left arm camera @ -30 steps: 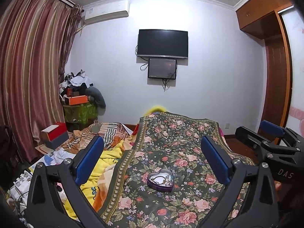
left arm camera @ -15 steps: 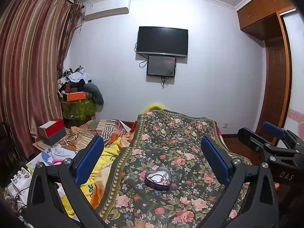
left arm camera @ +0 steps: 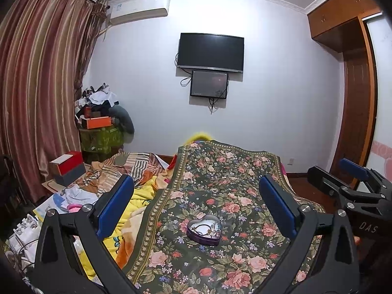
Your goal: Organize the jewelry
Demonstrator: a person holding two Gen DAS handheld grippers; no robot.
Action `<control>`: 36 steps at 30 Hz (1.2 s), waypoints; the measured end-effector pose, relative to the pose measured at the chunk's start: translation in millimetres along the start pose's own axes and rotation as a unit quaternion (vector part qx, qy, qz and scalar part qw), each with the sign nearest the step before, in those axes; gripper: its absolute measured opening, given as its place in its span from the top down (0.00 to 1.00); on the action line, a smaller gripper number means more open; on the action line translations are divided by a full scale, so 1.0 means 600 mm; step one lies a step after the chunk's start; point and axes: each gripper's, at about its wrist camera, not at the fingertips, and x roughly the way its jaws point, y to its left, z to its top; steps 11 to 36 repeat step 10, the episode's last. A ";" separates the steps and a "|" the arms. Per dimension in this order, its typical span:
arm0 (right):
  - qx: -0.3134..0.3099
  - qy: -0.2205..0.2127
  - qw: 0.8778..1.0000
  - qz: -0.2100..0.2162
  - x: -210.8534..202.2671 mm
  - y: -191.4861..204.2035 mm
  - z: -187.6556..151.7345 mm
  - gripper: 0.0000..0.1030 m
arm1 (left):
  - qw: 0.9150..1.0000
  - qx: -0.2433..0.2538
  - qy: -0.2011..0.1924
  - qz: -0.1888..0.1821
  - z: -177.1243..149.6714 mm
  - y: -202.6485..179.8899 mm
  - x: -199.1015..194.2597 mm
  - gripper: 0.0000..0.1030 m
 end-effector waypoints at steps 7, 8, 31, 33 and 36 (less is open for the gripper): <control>0.001 0.004 1.000 0.000 0.005 0.000 -0.001 0.00 | 1.000 0.001 0.002 -0.001 -0.001 -0.002 0.003 0.01; 0.001 0.005 1.000 0.000 0.006 0.000 -0.001 0.00 | 1.000 0.001 0.002 -0.001 -0.002 -0.002 0.003 0.01; 0.001 0.006 1.000 0.000 0.008 0.000 -0.001 0.00 | 1.000 0.000 0.003 0.000 -0.002 -0.001 0.003 0.01; 0.001 0.006 1.000 0.000 0.008 0.000 -0.001 0.00 | 1.000 0.000 0.003 0.000 -0.002 -0.001 0.003 0.01; 0.001 0.006 1.000 0.000 0.008 0.000 -0.001 0.00 | 1.000 0.000 0.003 0.000 -0.002 -0.001 0.003 0.01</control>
